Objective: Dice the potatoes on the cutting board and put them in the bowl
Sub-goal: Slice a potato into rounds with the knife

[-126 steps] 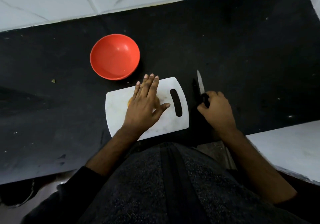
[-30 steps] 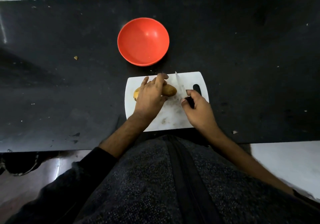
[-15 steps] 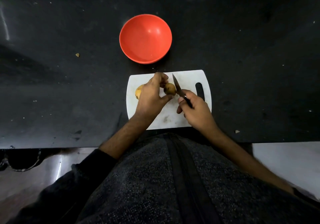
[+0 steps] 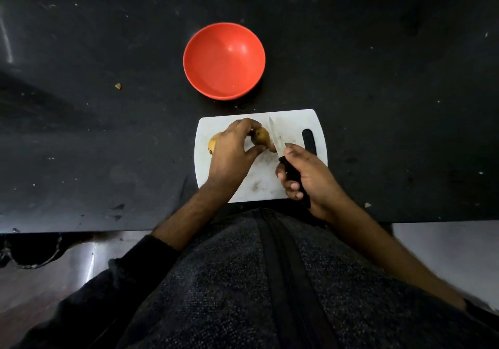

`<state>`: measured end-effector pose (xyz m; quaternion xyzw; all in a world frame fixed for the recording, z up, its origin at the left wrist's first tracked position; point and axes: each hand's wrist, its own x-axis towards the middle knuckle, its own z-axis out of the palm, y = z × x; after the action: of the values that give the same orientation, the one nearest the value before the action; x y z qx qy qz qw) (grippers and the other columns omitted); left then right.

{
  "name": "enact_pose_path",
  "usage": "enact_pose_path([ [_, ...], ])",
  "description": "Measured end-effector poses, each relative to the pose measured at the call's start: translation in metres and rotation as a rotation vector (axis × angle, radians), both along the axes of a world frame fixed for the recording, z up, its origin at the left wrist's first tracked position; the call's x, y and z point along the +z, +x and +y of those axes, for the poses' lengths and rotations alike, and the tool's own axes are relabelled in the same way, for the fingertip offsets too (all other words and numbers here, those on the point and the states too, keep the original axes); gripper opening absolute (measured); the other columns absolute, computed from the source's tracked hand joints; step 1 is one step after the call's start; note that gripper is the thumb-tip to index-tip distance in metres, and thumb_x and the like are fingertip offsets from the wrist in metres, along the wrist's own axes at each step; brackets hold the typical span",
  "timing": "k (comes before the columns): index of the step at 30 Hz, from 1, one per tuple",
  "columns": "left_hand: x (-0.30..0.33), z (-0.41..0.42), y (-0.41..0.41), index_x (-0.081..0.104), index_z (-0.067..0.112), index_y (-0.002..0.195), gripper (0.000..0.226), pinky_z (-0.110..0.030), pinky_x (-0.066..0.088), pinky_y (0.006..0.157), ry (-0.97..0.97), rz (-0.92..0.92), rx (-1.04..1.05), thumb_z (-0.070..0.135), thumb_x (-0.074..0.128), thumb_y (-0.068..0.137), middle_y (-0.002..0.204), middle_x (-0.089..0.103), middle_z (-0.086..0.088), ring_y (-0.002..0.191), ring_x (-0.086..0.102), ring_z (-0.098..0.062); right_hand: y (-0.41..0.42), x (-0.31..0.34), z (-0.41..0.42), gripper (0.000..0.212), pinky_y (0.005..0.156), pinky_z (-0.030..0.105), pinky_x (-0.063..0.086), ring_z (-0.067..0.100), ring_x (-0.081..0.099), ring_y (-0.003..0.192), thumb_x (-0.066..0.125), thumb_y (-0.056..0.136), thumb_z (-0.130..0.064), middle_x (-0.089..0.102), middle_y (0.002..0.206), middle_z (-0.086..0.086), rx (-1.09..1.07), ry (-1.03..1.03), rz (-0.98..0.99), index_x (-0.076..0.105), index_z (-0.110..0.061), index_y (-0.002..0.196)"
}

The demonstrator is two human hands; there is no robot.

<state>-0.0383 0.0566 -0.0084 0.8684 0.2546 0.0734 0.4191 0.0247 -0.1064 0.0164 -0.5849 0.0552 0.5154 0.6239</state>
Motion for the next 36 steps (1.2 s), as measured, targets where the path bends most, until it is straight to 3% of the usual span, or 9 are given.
enact_pose_path([
  [3,-0.002,-0.001,0.0,0.066,0.022,0.106,0.035,-0.018,0.05,0.082,0.0,-0.016,0.013,0.013,0.083,0.077,0.111,0.063,0.005,0.099,0.063,-0.008,-0.003,-0.005,0.0,0.029,0.056,0.025,0.042,0.008,0.052,0.063,0.044,0.104,-0.026,0.063,0.088,-0.002,0.176,-0.293,-0.542,0.047,-0.027,0.133],
  [5,-0.003,-0.003,-0.001,0.066,0.023,0.109,0.036,-0.013,0.048,0.081,-0.001,-0.021,0.021,0.014,0.083,0.078,0.112,0.062,0.006,0.099,0.062,-0.006,-0.003,-0.007,-0.002,0.041,0.081,0.016,0.044,0.006,0.059,0.093,0.046,0.102,-0.019,0.063,0.111,-0.005,0.332,-0.351,-0.843,0.042,-0.023,0.143],
  [8,-0.004,-0.009,-0.001,0.06,0.021,0.12,0.046,-0.012,0.047,0.084,-0.011,-0.023,0.037,0.015,0.082,0.08,0.113,0.065,0.007,0.102,0.062,-0.004,-0.003,0.001,-0.002,0.047,0.097,0.017,0.04,0.011,0.057,0.114,0.046,0.102,-0.016,0.061,0.126,0.003,0.384,-0.374,-1.063,0.039,-0.017,0.149],
  [13,-0.002,-0.013,-0.001,0.054,0.017,0.12,0.049,-0.006,0.044,0.082,-0.094,-0.03,0.107,0.016,0.083,0.08,0.112,0.067,0.008,0.103,0.063,-0.001,-0.008,0.01,0.007,0.042,0.078,0.037,0.054,0.016,0.066,0.083,0.042,0.103,-0.022,0.069,0.092,0.002,0.386,-0.397,-1.165,0.039,-0.021,0.146],
  [18,-0.003,-0.013,0.0,0.061,0.017,0.109,0.033,-0.025,0.053,0.084,-0.039,-0.023,0.075,0.017,0.079,0.082,0.104,0.069,0.009,0.097,0.065,-0.004,-0.009,0.004,0.012,0.027,0.055,0.028,0.033,0.004,0.049,0.054,0.036,0.105,-0.031,0.055,0.067,-0.006,0.474,-0.506,-1.183,0.048,-0.014,0.122],
  [21,-0.003,-0.013,0.0,0.061,0.018,0.105,0.028,-0.028,0.053,0.083,0.0,-0.011,0.045,0.014,0.078,0.083,0.1,0.068,0.009,0.096,0.064,-0.005,-0.009,0.002,0.014,0.027,0.053,0.028,0.028,0.002,0.045,0.053,0.034,0.105,-0.034,0.05,0.066,-0.008,0.512,-0.545,-1.181,0.048,-0.014,0.115],
  [25,-0.005,-0.011,0.002,0.059,0.018,0.1,0.024,-0.035,0.055,0.075,0.07,0.029,0.013,0.014,0.077,0.084,0.099,0.064,0.007,0.089,0.063,-0.009,-0.009,0.002,0.015,0.026,0.057,0.032,0.038,0.02,0.056,0.06,0.032,0.105,-0.035,0.054,0.068,-0.003,0.554,-0.584,-1.221,0.048,-0.015,0.109],
  [33,-0.001,-0.01,0.009,0.058,0.015,0.097,0.019,-0.044,0.055,0.069,0.153,0.087,-0.017,0.014,0.074,0.087,0.095,0.062,-0.001,0.079,0.064,-0.019,-0.009,0.015,0.018,0.015,0.052,0.033,0.038,0.019,0.051,0.054,0.033,0.105,-0.029,0.049,0.063,-0.002,0.637,-0.638,-1.181,0.041,-0.017,0.104],
  [36,0.001,-0.011,0.011,0.057,0.013,0.098,0.017,-0.045,0.055,0.068,0.177,0.119,-0.031,0.011,0.071,0.089,0.095,0.061,-0.003,0.076,0.063,-0.021,-0.007,0.024,0.02,0.009,0.045,0.03,0.029,0.012,0.046,0.051,0.033,0.105,-0.027,0.047,0.063,-0.003,0.674,-0.63,-1.138,0.036,-0.02,0.101],
])
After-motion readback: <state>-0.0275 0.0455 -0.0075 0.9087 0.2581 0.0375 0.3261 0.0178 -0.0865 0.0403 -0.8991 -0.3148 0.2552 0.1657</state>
